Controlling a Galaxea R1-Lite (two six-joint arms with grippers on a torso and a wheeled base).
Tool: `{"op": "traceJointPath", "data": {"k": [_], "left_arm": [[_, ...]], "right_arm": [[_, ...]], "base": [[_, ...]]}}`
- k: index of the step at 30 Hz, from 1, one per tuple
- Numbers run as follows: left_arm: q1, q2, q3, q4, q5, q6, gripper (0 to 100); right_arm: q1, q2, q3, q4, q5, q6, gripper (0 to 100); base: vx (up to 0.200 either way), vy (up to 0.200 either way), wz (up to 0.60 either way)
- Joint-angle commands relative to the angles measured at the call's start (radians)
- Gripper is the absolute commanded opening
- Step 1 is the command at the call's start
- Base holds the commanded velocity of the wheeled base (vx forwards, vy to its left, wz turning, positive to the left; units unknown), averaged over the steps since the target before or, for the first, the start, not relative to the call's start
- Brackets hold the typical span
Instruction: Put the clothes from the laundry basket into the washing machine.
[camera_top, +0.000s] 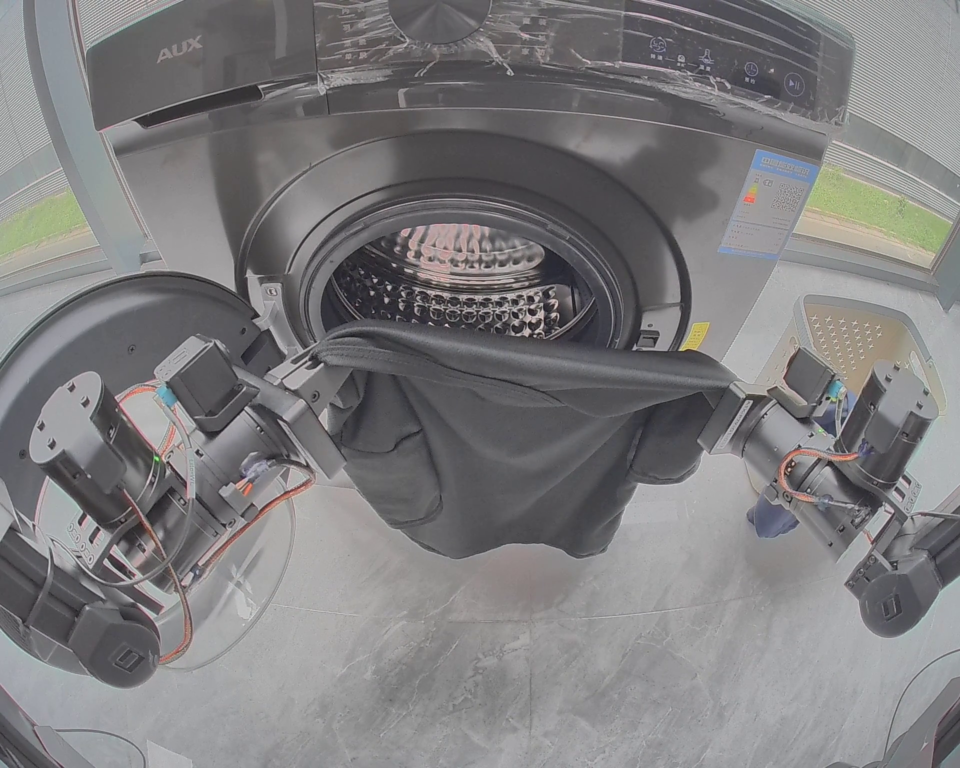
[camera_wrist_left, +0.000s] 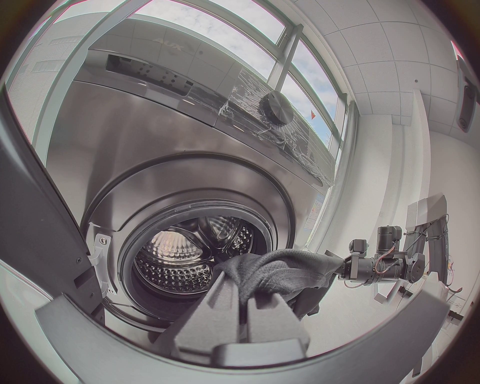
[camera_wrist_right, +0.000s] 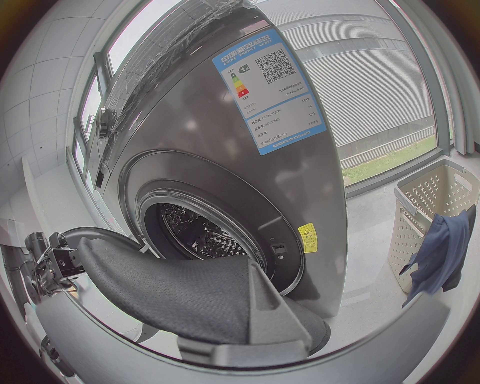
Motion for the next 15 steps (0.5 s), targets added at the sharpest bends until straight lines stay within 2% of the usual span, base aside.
{"op": "traceJointPath", "data": {"k": [1, 11, 15], "left_arm": [[0.0, 0.0, 0.0, -0.001, 0.0, -0.001, 0], [0.002, 0.002, -0.009, -0.002, 0.001, -0.001, 0], [0.005, -0.001, -0.029, -0.001, 0.003, -0.013, 0]], "right_arm": [[0.0, -0.001, 0.001, -0.001, 0.0, -0.001, 0], [0.002, 0.001, 0.001, 0.001, 0.0, -0.001, 0], [0.0, 0.002, 0.001, 0.001, 0.0, -0.001, 0]], "base": [[0.0, 0.0, 0.0], [0.0, 0.0, 0.0], [0.0, 0.0, 0.0]]}}
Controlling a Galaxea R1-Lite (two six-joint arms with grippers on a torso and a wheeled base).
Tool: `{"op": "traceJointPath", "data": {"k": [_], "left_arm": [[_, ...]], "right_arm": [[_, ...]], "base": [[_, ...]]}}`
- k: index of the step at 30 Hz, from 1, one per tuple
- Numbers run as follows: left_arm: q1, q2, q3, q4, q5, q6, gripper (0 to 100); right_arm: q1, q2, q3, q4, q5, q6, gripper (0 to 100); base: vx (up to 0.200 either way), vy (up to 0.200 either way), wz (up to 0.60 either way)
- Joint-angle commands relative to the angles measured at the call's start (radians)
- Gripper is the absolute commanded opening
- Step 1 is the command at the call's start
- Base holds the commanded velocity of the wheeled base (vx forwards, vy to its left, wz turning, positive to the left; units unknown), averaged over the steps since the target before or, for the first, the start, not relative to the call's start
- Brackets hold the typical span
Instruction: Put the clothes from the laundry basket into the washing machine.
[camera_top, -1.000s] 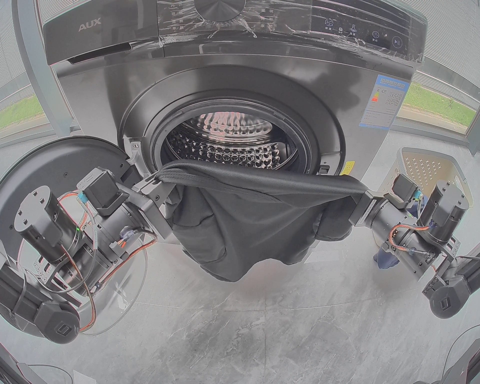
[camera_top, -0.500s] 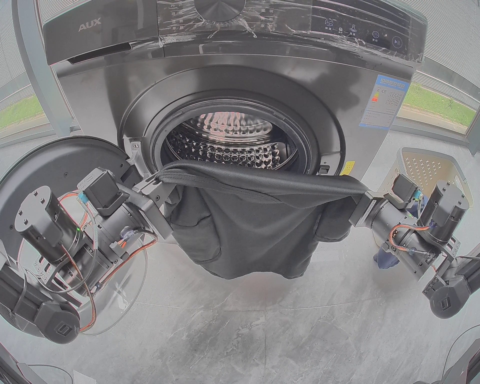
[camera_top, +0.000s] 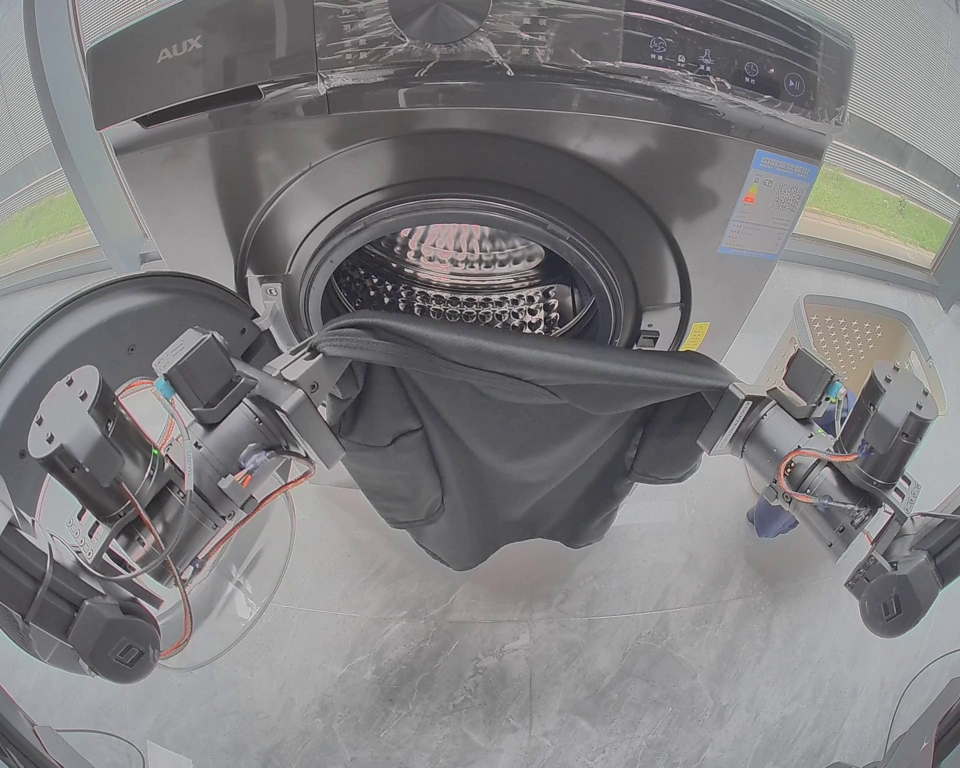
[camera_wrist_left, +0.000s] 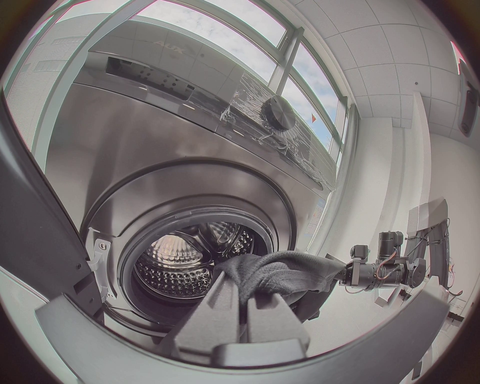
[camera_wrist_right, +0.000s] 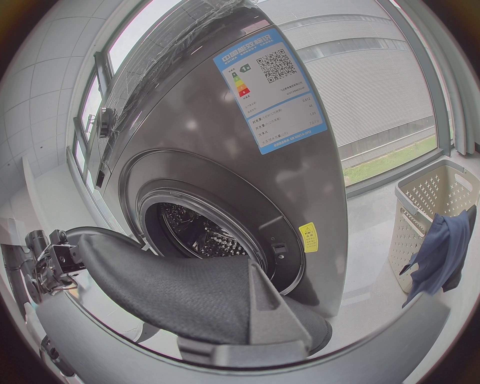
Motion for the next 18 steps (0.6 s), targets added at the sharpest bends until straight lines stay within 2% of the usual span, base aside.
{"op": "traceJointPath", "data": {"k": [1, 5, 18], "left_arm": [[0.007, -0.001, -0.02, 0.001, 0.001, -0.011, 0], [0.016, 0.0, -0.032, 0.001, 0.001, -0.021, 0], [0.007, 0.008, 0.003, 0.001, 0.004, -0.021, 0]], "right_arm": [[-0.001, 0.002, 0.0, 0.0, 0.0, 0.0, 0], [-0.002, 0.002, -0.002, 0.0, -0.002, 0.0, 0], [-0.018, -0.005, -0.003, 0.004, 0.0, -0.006, 0]], "base": [[0.0, 0.0, 0.0], [0.0, 0.0, 0.0], [0.0, 0.0, 0.0]]}}
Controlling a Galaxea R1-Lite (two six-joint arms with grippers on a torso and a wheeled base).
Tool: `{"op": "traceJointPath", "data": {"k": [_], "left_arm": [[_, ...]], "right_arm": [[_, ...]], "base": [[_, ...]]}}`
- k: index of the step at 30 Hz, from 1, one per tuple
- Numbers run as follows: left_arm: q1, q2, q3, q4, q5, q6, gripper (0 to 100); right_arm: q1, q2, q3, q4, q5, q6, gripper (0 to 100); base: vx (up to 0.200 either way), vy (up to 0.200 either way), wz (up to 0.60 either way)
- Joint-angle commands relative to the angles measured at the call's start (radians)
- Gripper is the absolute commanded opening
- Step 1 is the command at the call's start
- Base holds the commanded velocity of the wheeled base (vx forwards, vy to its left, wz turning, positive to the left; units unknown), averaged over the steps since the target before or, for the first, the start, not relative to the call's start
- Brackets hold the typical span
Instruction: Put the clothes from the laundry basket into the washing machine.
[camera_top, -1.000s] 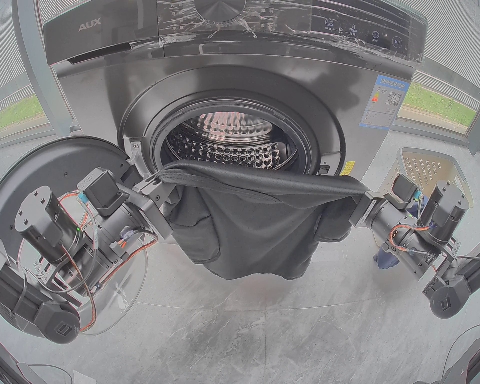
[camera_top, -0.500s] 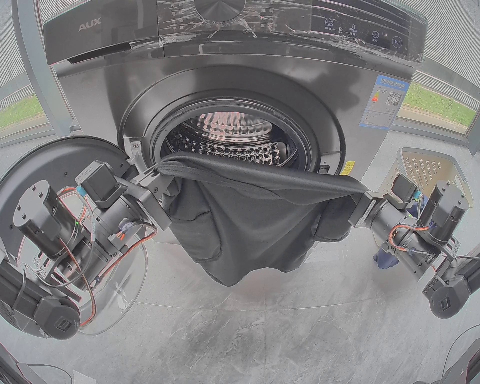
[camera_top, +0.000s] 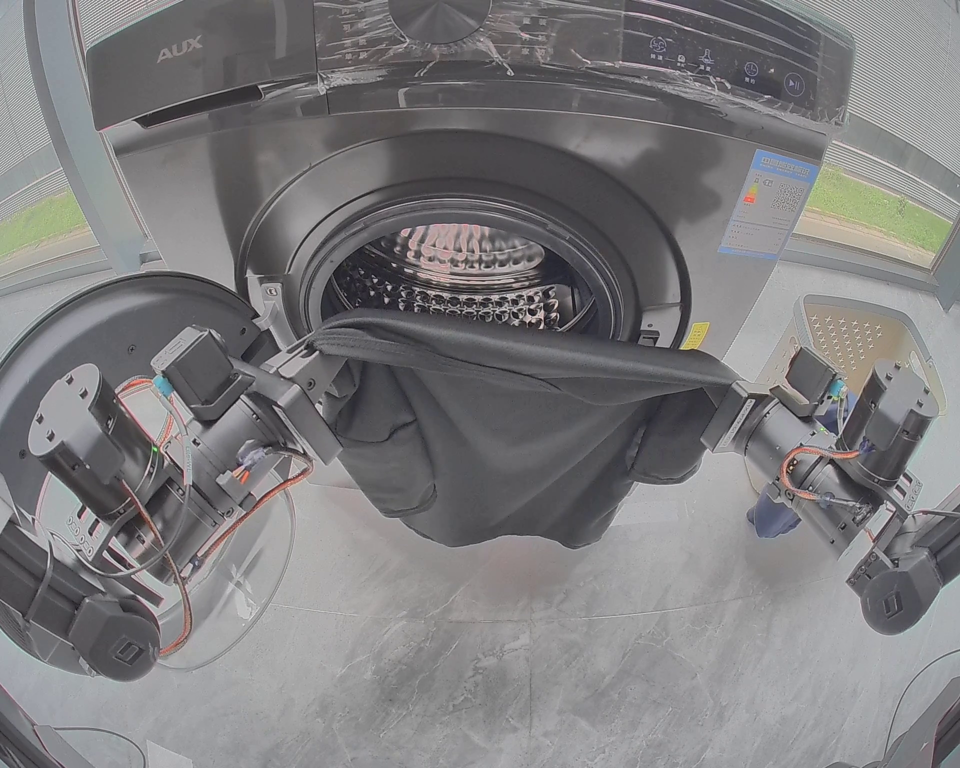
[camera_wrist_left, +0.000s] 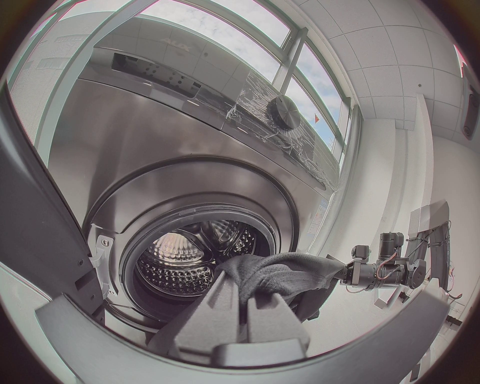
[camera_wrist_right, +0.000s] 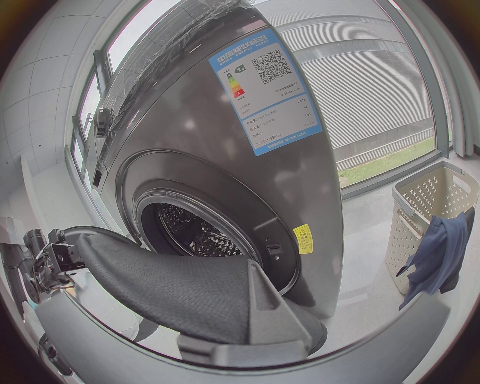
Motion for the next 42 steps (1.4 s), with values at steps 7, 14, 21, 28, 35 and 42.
{"op": "traceJointPath", "data": {"k": [7, 14, 21, 28, 35, 42], "left_arm": [[0.002, 0.008, 0.015, 0.001, 0.002, 0.0, 0], [0.002, 0.019, 0.015, -0.001, 0.003, 0.003, 0], [-0.008, 0.02, 0.015, -0.001, 0.002, 0.003, 0], [-0.054, 0.033, 0.034, -0.003, 0.0, 0.006, 0], [-0.09, 0.057, 0.04, -0.003, 0.002, 0.019, 0], [-0.09, 0.07, 0.035, -0.003, 0.003, 0.029, 0]], "right_arm": [[-0.011, -0.03, -0.009, 0.013, 0.001, -0.001, 0], [-0.011, -0.035, -0.013, 0.011, 0.001, -0.002, 0], [-0.003, -0.03, -0.012, 0.01, 0.001, -0.007, 0], [0.029, 0.001, 0.005, 0.004, -0.007, -0.007, 0], [0.093, 0.062, 0.041, -0.007, -0.01, -0.005, 0], [0.132, 0.192, 0.027, -0.065, -0.01, -0.038, 0]], "base": [[0.0, 0.0, 0.0], [0.0, 0.0, 0.0], [0.0, 0.0, 0.0], [0.0, 0.0, 0.0], [0.0, 0.0, 0.0], [0.0, 0.0, 0.0]]}}
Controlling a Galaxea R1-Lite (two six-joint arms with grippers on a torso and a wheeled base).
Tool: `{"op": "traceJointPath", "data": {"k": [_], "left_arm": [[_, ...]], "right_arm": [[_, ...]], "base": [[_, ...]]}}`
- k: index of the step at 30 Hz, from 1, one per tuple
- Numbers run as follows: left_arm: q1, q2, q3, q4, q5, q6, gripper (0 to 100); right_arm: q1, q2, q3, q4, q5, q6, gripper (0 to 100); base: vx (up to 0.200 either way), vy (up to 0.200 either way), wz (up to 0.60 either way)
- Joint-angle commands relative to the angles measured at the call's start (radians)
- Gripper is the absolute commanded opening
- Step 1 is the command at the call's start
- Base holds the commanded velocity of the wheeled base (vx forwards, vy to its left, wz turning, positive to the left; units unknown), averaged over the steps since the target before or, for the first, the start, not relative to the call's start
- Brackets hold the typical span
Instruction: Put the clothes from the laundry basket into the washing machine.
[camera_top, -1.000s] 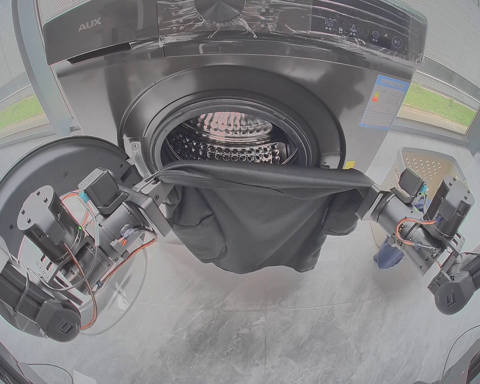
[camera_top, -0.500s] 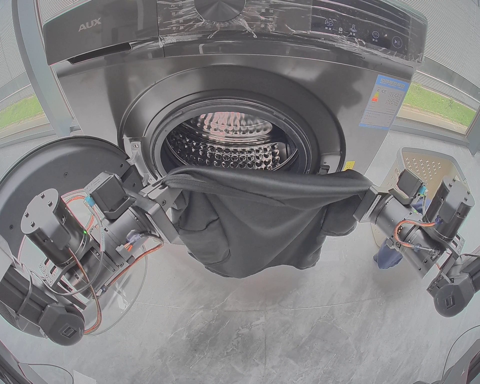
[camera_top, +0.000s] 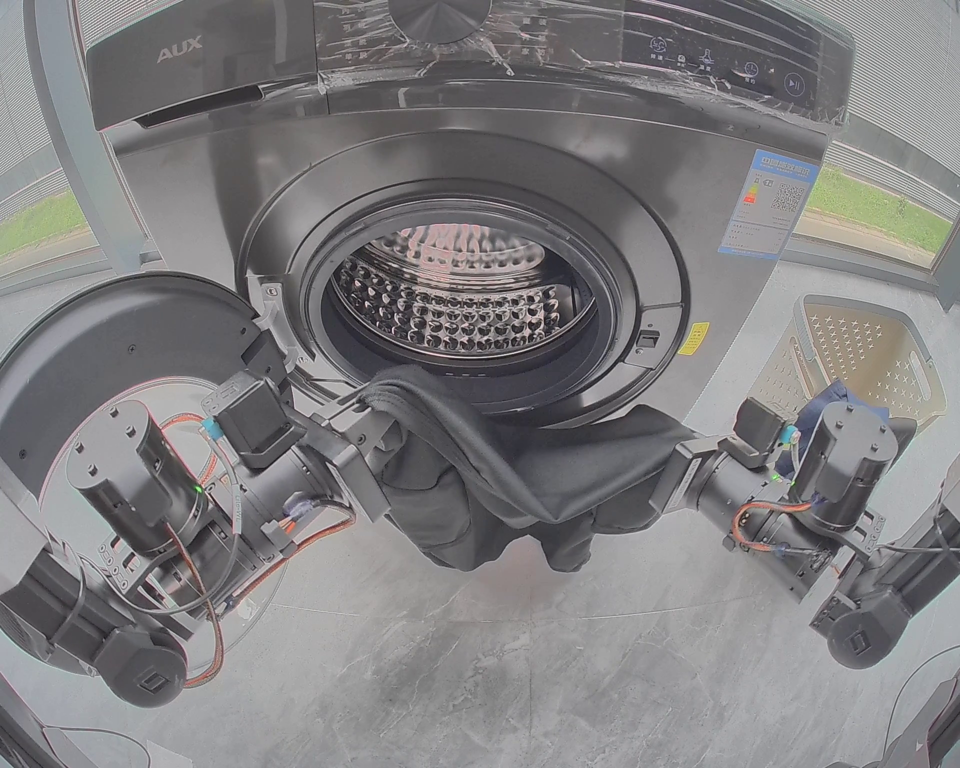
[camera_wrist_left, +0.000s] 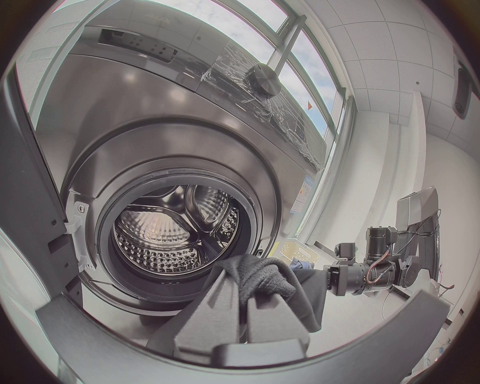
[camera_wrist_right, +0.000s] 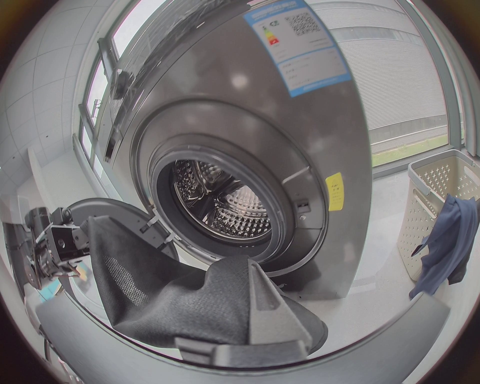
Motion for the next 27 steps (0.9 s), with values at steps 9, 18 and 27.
{"op": "traceJointPath", "data": {"k": [9, 18, 27], "left_arm": [[-0.017, 0.01, -0.018, -0.002, 0.002, 0.01, 0], [-0.019, -0.018, -0.072, -0.002, 0.002, 0.008, 0], [-0.017, -0.019, -0.082, -0.002, 0.004, 0.008, 0]], "right_arm": [[0.093, 0.259, 0.001, -0.078, -0.002, -0.083, 100], [0.125, 0.371, 0.115, -0.121, 0.009, -0.109, 100], [0.166, 0.416, 0.187, -0.161, 0.007, -0.105, 100]], "base": [[0.0, 0.0, 0.0], [0.0, 0.0, 0.0], [0.0, 0.0, 0.0]]}}
